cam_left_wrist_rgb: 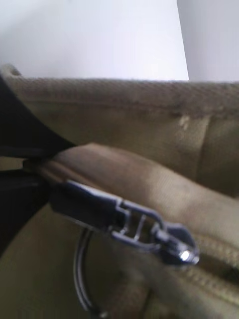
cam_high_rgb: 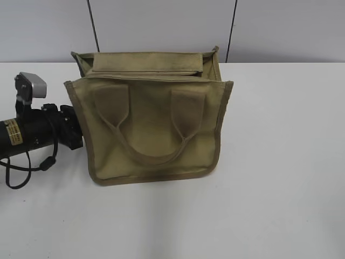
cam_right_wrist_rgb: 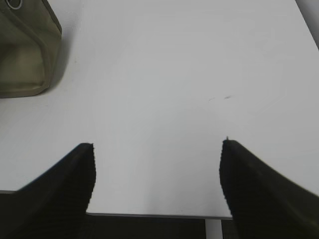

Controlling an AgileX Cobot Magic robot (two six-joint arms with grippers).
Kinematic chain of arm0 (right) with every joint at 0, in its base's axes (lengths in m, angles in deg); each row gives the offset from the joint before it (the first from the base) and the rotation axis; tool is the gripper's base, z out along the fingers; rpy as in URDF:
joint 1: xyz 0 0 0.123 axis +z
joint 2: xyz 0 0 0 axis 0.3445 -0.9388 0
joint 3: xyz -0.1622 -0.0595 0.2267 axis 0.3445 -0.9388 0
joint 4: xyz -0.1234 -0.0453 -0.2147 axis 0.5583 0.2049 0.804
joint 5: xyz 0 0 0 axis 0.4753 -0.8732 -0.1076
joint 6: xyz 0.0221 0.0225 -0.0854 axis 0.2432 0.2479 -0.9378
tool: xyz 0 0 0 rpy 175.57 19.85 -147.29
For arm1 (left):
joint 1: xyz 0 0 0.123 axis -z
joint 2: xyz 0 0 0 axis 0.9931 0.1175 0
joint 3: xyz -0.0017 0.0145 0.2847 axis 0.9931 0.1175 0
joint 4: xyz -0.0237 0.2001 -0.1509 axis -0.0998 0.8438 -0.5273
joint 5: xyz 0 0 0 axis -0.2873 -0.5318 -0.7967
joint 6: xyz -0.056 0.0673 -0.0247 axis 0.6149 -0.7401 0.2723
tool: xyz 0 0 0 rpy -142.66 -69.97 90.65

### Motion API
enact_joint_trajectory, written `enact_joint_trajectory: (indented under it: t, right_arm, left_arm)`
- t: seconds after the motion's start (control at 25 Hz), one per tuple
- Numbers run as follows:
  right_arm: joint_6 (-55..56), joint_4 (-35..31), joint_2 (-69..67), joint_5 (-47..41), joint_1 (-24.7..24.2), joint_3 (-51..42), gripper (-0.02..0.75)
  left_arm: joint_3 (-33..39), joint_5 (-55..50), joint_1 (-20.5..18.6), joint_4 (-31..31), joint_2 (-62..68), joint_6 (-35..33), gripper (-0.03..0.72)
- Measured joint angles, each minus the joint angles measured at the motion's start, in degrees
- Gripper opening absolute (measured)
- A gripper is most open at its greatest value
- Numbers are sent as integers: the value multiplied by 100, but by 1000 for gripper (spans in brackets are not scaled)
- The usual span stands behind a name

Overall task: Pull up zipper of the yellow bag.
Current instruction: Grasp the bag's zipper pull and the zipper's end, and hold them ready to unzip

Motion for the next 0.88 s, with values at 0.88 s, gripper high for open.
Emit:
enact_joint_trajectory:
  t: [0.88]
  right_arm:
    - [0, -78, 0, 0, 0, 0, 595]
  left_arm:
    - [-565, -2922, 0, 2930, -3529, 2827, 8]
